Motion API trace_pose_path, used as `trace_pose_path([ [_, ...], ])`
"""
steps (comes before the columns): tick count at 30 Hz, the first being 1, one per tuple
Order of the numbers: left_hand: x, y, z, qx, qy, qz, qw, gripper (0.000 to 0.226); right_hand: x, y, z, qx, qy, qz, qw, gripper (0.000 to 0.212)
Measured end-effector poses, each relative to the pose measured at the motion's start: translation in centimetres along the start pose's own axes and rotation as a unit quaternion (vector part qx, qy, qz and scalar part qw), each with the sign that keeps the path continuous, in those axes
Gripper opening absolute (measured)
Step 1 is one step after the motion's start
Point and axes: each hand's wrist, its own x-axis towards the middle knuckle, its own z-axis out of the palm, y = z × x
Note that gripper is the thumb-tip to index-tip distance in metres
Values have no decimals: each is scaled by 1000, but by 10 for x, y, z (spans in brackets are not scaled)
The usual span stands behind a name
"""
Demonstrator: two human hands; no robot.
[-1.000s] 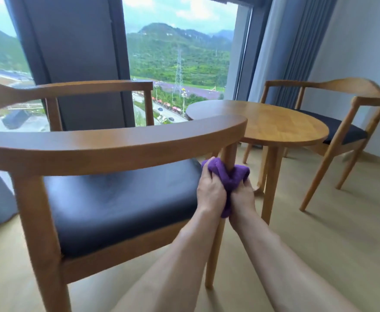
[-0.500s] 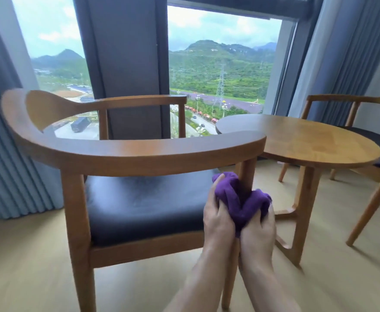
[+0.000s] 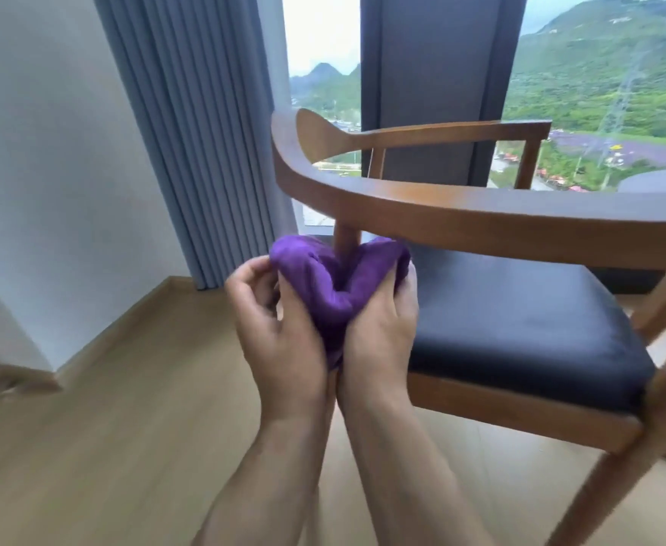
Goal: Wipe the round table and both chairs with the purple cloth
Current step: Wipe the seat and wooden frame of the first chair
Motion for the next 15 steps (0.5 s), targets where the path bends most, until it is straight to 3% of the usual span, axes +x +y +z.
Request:
trace_pose_path([
  [3,23,4,10,-58,40,-101,992,29,9,-2,8,21,24,28,999,29],
  [5,26,6,19,-127,25,-195,972,23,12,-5,8,70,27,58,996,22],
  [7,24,6,24,-144,-8,-236,961,17,15,-10,5,108,27,80,991,19],
  [12,28,2,15,-46,-121,-153,980,44,19,-14,-3,114,16,79,990,16],
  [15,30,-3,10,163,-185,-40,968,19,18,-11,-10,115,27,74,990,17],
])
